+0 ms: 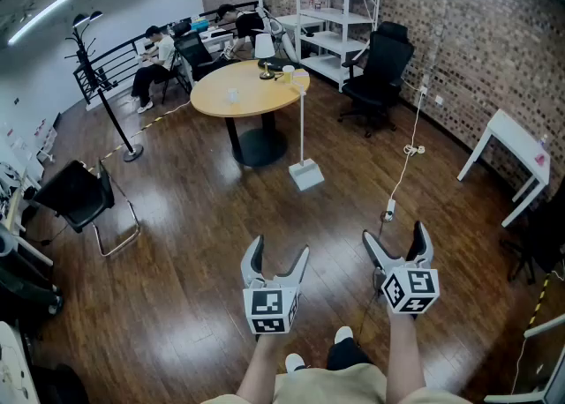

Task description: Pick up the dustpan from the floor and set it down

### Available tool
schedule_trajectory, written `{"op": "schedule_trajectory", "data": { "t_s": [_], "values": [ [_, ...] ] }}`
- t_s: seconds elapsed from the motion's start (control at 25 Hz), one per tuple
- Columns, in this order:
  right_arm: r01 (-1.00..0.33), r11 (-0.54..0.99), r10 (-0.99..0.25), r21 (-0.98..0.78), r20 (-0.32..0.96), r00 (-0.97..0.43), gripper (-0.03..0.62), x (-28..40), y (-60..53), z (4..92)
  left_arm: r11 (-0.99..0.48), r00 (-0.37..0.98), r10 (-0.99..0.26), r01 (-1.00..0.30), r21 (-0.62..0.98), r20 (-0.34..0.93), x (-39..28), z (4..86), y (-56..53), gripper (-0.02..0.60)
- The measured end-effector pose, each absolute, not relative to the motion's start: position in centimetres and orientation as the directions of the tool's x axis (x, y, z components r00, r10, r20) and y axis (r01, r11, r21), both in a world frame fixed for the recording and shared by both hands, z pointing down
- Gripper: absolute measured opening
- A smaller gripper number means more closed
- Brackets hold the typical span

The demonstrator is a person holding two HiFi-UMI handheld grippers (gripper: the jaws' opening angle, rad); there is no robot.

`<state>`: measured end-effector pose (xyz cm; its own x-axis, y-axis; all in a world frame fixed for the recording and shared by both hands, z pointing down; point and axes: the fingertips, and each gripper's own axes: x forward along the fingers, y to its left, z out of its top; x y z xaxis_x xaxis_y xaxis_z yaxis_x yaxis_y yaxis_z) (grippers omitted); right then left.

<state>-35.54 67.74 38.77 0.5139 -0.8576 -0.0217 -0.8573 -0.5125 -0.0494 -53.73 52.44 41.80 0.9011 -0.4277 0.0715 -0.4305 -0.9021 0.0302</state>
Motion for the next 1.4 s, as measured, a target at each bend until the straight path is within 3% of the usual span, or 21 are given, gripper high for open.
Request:
{"op": "schedule_trajectory", "data": {
  "t_s": [0.32, 0.76, 1.4],
  "values": [
    [-0.846, -0.527, -0.848, -0.079, -0.020, 0.530, 0.588, -29.8, 67.8, 39.8, -0.923, 0.921, -0.381, -0.384, 0.024, 0.081, -46.5, 42.3, 51.4, 0.383],
    [-0.824, -0.552, -0.815, -0.127, -0.126, 0.565, 0.561, -13.1, 67.9, 36.5, -0.942, 0.941, -0.334, -0.331, -0.061, 0.059, -28.6, 39.5, 49.7, 0.370],
    [-0.852, -0.493, -0.857, -0.177, -0.070, 0.511, 0.517, -3.3, 61.6, 41.5, -0.922, 0.916, -0.387, -0.381, -0.073, 0.108, -18.2, 42.4, 42.2, 0.351]
  ]
}}
